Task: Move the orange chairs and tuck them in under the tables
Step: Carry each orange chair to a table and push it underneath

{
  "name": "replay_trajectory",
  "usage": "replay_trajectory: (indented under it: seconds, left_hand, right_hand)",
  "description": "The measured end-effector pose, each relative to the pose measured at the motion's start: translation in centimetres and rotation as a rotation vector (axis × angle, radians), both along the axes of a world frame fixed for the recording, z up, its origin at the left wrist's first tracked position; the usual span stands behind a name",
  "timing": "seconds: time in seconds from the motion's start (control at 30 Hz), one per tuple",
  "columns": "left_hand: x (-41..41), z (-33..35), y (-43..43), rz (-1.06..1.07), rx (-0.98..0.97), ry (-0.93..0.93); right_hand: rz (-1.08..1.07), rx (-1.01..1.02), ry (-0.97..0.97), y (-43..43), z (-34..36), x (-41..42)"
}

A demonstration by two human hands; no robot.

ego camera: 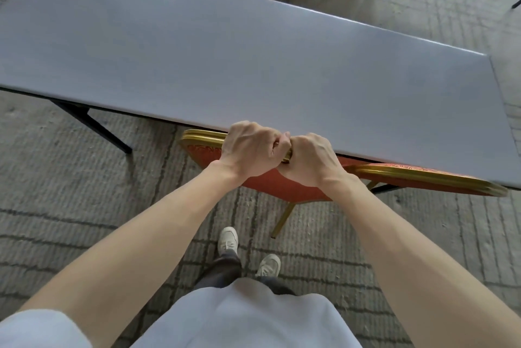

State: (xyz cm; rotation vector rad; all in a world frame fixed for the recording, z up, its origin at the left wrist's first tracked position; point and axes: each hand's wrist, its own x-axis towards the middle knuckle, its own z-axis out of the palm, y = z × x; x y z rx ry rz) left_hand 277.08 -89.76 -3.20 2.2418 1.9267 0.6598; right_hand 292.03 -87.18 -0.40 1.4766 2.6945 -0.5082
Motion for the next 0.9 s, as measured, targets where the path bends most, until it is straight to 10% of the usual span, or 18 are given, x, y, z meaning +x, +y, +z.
replay_trajectory:
  seconds: [0.9]
  left_hand:
    - [-0.7,-4.8,3.5,0.021,-0.045,0.015]
  right_hand:
    - [0.054,-0.084,-0.171,4.4,-2.7,-1.0]
